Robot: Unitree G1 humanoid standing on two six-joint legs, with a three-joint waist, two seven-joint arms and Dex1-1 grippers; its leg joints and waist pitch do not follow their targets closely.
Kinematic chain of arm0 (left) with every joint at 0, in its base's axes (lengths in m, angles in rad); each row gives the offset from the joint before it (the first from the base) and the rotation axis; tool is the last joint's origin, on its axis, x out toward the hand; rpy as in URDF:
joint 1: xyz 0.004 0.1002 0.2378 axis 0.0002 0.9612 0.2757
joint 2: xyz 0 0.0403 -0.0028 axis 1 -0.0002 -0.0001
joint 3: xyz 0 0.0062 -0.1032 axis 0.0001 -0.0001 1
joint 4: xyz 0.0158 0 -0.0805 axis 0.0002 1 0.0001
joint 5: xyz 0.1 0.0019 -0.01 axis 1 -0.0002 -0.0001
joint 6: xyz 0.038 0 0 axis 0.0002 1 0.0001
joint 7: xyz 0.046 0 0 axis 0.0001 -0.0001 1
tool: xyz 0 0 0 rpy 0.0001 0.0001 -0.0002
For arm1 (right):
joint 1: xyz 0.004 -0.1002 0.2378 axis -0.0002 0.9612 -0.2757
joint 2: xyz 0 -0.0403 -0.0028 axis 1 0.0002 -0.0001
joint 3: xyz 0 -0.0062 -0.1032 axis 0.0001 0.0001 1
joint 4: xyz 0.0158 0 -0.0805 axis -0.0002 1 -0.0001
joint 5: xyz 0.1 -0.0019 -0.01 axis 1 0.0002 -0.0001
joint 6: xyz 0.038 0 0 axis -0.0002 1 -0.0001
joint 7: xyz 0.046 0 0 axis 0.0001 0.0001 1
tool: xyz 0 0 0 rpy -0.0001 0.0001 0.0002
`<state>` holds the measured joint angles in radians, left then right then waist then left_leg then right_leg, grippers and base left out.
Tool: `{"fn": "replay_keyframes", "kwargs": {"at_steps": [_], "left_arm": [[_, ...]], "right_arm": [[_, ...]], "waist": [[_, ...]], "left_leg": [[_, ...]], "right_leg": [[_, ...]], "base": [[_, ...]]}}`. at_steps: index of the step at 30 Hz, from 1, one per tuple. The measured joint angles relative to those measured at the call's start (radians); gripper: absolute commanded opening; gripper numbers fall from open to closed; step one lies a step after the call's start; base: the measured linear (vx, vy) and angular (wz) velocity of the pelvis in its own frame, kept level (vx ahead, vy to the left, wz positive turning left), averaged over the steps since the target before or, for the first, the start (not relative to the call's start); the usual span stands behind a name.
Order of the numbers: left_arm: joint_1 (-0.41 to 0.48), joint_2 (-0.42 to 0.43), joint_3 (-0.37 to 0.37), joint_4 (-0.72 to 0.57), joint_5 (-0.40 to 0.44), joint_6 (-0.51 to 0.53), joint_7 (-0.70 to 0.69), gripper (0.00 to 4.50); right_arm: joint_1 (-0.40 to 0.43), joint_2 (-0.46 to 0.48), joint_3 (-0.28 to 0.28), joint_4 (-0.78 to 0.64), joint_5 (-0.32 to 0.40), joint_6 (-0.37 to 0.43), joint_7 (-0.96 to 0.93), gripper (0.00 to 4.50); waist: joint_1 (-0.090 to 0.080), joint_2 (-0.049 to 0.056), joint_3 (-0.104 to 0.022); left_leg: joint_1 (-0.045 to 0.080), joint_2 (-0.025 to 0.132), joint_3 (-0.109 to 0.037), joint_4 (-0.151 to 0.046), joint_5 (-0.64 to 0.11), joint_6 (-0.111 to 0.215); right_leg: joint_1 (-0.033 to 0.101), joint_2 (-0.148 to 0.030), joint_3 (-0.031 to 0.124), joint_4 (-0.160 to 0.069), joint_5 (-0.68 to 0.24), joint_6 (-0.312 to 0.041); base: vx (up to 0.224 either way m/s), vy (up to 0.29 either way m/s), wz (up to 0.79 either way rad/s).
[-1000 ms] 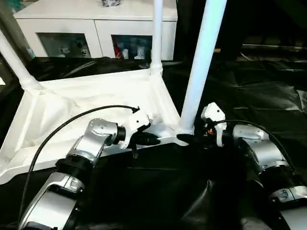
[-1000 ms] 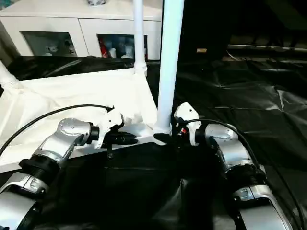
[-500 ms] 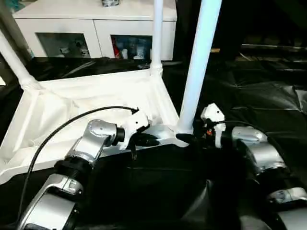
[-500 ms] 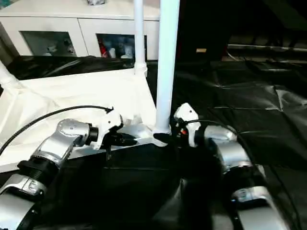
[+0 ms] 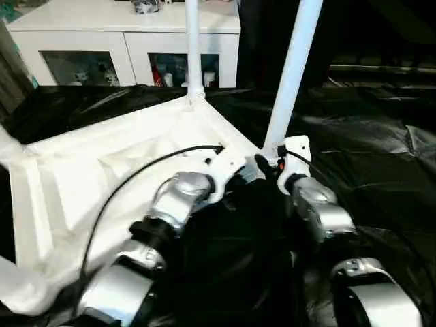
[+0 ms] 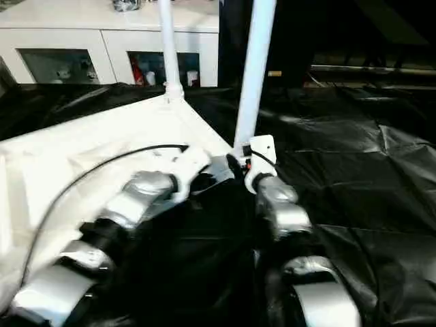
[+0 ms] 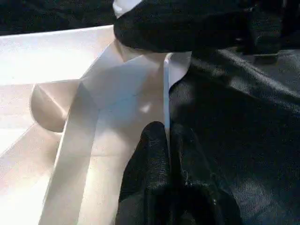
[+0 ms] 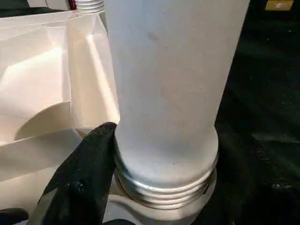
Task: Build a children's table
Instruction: Rotate leg to tighten
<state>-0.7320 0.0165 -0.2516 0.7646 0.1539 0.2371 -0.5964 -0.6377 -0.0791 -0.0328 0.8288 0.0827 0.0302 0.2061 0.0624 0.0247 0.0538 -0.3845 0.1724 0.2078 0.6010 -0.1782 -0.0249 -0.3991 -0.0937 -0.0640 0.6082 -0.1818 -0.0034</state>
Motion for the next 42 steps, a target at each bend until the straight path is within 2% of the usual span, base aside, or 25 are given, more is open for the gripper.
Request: {"fn": "replay_keyframes", "kwargs": {"at_steps": [8,13,18,21,24,26,29,35,42], "left_arm": [[-0.001,0.016,-0.001,-0.002,-0.004,-0.011,-0.027,0.0],[0.015,0.061,-0.001,-0.022,-0.013,-0.05,-0.098,0.0],[0.077,0.139,-0.023,-0.108,-0.043,-0.095,-0.273,0.0],[0.101,0.177,-0.031,-0.146,-0.064,-0.103,-0.371,0.0],[0.12,0.199,-0.05,-0.184,-0.085,-0.102,-0.456,0.0],[0.132,0.214,-0.05,-0.2,-0.091,-0.102,-0.493,0.0],[0.133,0.218,-0.05,-0.201,-0.095,-0.101,-0.512,0.0],[0.136,0.222,-0.049,-0.203,-0.098,-0.098,-0.516,0.0],[0.141,0.223,-0.048,-0.214,-0.098,-0.093,-0.523,0.0]], "right_arm": [[0.008,-0.027,0.006,-0.006,0.003,-0.028,0.088,3.93],[0.057,-0.104,0.034,-0.125,0.009,0.022,0.231,3.93],[0.119,-0.254,0.081,-0.287,0.042,0.071,0.474,3.93],[0.14,-0.3,0.113,-0.346,0.048,0.09,0.58,3.93],[0.169,-0.35,0.152,-0.408,0.066,0.125,0.695,3.93],[0.187,-0.377,0.174,-0.438,0.074,0.147,0.758,3.93],[0.209,-0.396,0.198,-0.467,0.075,0.174,0.798,3.93],[0.212,-0.391,0.197,-0.469,0.072,0.187,0.8,3.93],[0.212,-0.388,0.186,-0.47,0.078,0.207,0.798,3.32]], "waist": [[-0.001,0.0,0.0],[0.003,0.0,0.001],[0.009,0.002,-0.001],[0.013,0.003,-0.001],[0.027,0.004,0.0],[0.029,0.004,0.0],[0.027,0.003,0.0],[0.026,0.003,0.0],[0.027,0.004,0.0]], "left_leg": [[-0.001,0.0,0.0,-0.001,0.0,0.0],[-0.002,0.001,0.0,-0.005,0.0,0.0],[-0.001,0.001,0.0,-0.005,0.0,0.0],[-0.002,0.001,0.0,-0.005,0.0,0.0],[-0.002,0.001,0.0,-0.005,0.0,0.0],[-0.002,0.001,0.0,-0.005,0.0,0.0],[-0.002,0.001,0.0,-0.005,0.0,0.0],[-0.001,0.001,0.0,-0.005,0.0,0.0],[-0.001,0.001,0.0,-0.005,0.0,0.0]], "right_leg": [[-0.001,0.0,0.0,0.0,0.0,0.0],[-0.003,0.0,-0.002,0.0,-0.001,0.001],[-0.003,0.0,-0.001,0.0,-0.002,0.003],[-0.003,0.0,-0.002,0.0,-0.002,0.003],[-0.003,0.0,-0.001,0.0,-0.002,0.003],[-0.003,0.0,-0.001,0.0,-0.002,0.003],[-0.003,0.0,-0.001,0.0,-0.002,0.003],[-0.003,0.0,-0.001,0.001,-0.002,0.003],[-0.003,0.0,-0.001,0.001,-0.003,0.004]], "base": [[0.0,0.0,0.0],[0.0,0.0,0.0],[0.0,0.0,0.0],[0.0,0.0,0.0],[0.0,0.0,0.0],[0.0,0.0,0.0],[0.0,0.0,0.0],[0.0,0.0,0.0],[0.0,0.0,0.0]]}}
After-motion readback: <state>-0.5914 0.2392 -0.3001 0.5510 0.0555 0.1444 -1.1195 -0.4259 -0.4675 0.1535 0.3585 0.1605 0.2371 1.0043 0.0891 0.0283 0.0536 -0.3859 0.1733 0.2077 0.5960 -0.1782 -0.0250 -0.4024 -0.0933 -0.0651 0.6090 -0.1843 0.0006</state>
